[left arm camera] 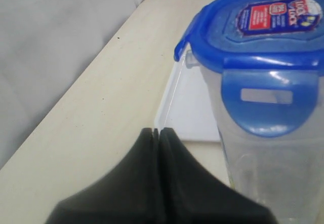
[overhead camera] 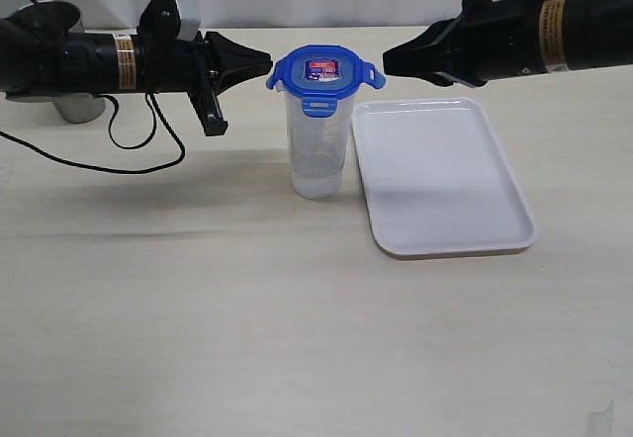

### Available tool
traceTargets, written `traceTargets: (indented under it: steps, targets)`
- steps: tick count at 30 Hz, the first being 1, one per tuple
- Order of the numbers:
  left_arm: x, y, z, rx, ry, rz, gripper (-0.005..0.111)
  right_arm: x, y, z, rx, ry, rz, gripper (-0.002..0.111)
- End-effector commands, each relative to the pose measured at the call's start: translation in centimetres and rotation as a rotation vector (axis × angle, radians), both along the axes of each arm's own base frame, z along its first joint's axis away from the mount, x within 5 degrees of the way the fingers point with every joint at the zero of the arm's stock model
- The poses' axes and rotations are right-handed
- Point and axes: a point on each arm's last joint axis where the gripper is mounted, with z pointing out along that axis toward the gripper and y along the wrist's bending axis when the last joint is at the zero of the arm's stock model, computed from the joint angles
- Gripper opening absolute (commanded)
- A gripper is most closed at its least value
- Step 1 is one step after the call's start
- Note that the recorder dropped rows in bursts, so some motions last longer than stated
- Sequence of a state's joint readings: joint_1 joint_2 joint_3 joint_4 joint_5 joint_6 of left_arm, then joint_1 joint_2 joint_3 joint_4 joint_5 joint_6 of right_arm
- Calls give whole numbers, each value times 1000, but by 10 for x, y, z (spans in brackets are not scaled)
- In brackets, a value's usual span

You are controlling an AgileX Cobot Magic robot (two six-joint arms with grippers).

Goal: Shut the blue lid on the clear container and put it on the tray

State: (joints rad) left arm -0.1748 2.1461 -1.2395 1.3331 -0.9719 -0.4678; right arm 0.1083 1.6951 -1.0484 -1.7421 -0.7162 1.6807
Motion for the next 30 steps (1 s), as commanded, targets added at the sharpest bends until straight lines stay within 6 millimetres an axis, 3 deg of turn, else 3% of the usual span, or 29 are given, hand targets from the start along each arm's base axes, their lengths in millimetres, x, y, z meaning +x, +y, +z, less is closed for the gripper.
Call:
traceTargets:
  steps: [1,14,30]
  targets:
    - [2,-1,4,-17,-5,4,0,3,-1,-11,-38,-9,17,4]
    - [2,-1,4,-17,-5,4,0,11,1,-22,-57,-53,49,4]
    - [3,-1,6,-40,-9,16,0,11,1,-22,-75,-80,70,4]
